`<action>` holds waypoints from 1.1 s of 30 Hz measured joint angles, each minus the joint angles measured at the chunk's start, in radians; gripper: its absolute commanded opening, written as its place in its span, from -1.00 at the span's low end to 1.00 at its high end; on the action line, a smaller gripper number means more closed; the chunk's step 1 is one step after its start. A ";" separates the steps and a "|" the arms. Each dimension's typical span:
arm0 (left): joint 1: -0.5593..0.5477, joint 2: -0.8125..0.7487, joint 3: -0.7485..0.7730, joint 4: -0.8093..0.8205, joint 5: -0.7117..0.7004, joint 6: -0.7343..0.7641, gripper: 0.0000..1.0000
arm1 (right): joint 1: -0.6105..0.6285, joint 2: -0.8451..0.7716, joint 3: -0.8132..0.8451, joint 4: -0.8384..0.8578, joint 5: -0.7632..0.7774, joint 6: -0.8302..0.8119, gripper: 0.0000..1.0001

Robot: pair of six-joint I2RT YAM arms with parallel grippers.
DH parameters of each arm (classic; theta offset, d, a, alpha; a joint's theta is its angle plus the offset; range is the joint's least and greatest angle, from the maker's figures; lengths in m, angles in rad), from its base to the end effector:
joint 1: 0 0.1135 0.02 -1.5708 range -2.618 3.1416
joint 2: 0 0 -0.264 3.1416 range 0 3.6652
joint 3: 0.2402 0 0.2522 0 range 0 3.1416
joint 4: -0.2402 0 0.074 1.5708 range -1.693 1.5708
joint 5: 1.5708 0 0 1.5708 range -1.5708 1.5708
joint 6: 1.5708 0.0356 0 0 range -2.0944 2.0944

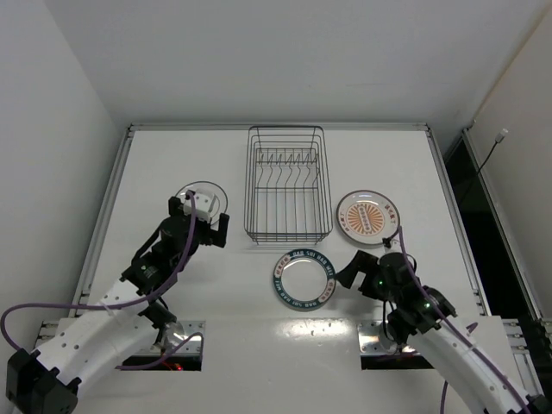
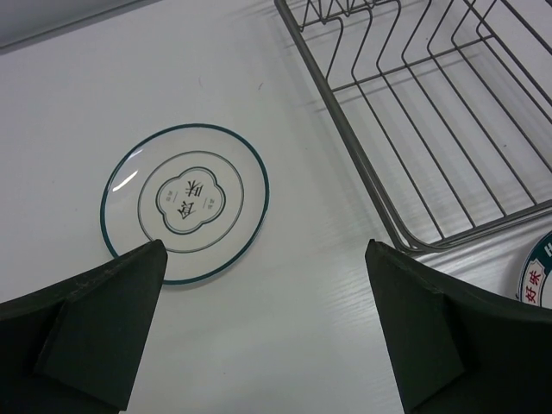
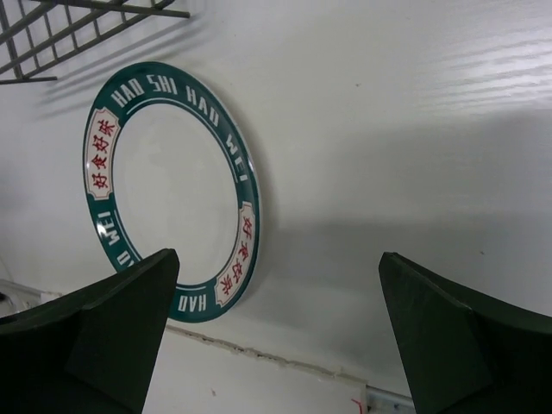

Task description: Load the plates into the dish rack

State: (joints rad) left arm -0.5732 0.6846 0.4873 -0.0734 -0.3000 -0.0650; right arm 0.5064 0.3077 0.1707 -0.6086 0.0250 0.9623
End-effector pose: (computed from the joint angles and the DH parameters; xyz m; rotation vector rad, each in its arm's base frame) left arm 0.1498 -0.0842 0.2624 0.2552 1.8147 -0.1730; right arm 0.0877 0.0476 0.1451 0.5610 2.3594 0.6888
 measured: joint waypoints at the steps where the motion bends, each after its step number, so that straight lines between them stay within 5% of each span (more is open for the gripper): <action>1: 0.000 -0.002 0.000 0.000 0.001 0.000 1.00 | 0.000 -0.009 0.003 -0.011 0.007 0.008 1.00; 11: 0.000 -0.006 0.000 0.008 0.024 -0.008 1.00 | 0.000 -0.024 0.267 -0.084 0.272 0.139 1.00; 19: 0.000 -0.004 0.000 0.016 0.029 -0.014 1.00 | -0.026 0.360 0.716 -0.022 0.481 0.013 1.00; 24: 0.000 0.001 0.000 0.016 0.037 -0.015 1.00 | -0.344 0.533 0.770 0.094 0.220 -0.077 0.96; 28: 0.000 0.001 0.000 0.020 0.039 -0.015 1.00 | -0.695 0.616 0.588 0.188 -0.028 -0.088 0.96; 33: -0.001 0.001 0.000 0.022 0.042 -0.015 1.00 | -0.803 0.614 0.426 0.208 -0.198 -0.084 0.88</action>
State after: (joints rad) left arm -0.5739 0.6853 0.4873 -0.0513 -0.2577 -0.0803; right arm -0.2966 0.9218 0.5972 -0.4007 -0.1730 0.8787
